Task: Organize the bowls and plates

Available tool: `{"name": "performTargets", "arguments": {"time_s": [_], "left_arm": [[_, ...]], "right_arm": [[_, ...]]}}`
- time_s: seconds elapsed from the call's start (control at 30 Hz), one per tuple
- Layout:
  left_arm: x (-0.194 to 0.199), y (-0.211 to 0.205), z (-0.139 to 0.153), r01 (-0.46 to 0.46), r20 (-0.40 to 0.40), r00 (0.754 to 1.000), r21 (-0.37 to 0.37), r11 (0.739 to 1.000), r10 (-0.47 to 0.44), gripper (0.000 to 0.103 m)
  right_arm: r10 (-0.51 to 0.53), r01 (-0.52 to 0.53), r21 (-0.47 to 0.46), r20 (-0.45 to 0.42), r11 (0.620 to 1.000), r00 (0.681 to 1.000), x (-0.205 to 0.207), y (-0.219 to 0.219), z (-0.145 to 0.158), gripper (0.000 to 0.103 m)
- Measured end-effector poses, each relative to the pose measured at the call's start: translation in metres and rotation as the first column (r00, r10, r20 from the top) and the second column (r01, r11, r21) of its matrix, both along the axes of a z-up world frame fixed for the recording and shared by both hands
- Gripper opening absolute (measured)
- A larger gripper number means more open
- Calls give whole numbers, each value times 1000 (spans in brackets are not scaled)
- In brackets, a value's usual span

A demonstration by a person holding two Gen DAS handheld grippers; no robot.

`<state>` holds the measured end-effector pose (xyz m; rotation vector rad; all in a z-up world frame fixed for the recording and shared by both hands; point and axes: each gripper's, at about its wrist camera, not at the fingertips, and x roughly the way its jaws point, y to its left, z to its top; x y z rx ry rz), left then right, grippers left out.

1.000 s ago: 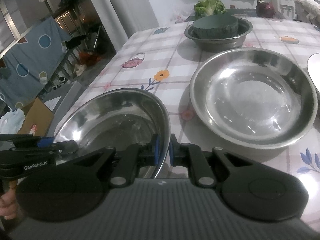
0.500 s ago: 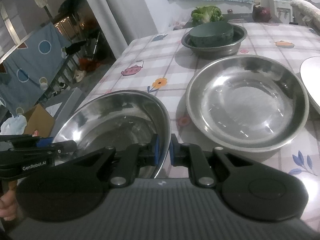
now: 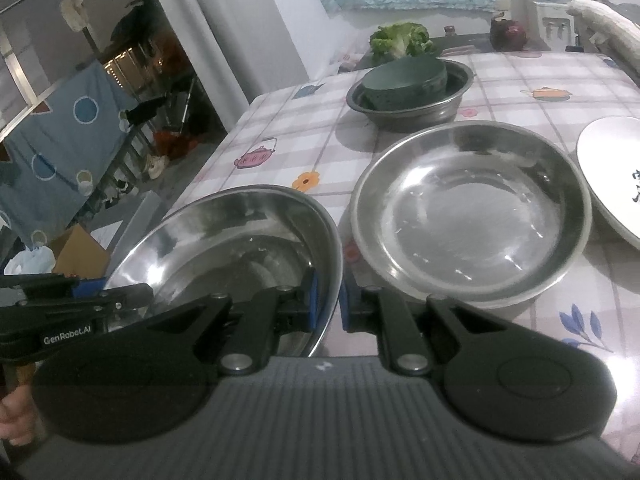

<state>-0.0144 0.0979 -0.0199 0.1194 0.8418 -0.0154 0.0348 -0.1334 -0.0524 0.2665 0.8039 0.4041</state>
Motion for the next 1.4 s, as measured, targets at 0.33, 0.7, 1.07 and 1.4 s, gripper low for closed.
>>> {"name": "performTargets", "arguments": {"time_s": [0.33,0.7,1.07,1.4], "left_arm": [[4,-12,5,17,8,1000,7,1000,-17,27],[22,-36,4,60,2,998,1,998,-60,27],[57,-87,-8,166,-26,986,-15,986,-166,27],[89,-115,-24,211,-69,975,-20,977,-212,27]], "right_arm": [[-23,23,12,1,1000,1000,-4,-13,4,11],[-68,68,23,-2,997,998,-7,-34,8,12],[-190,191,14,-36,982,981,1,-87,0,12],[-250,251,2,-64,968,966,21,-117,-12,13]]}}
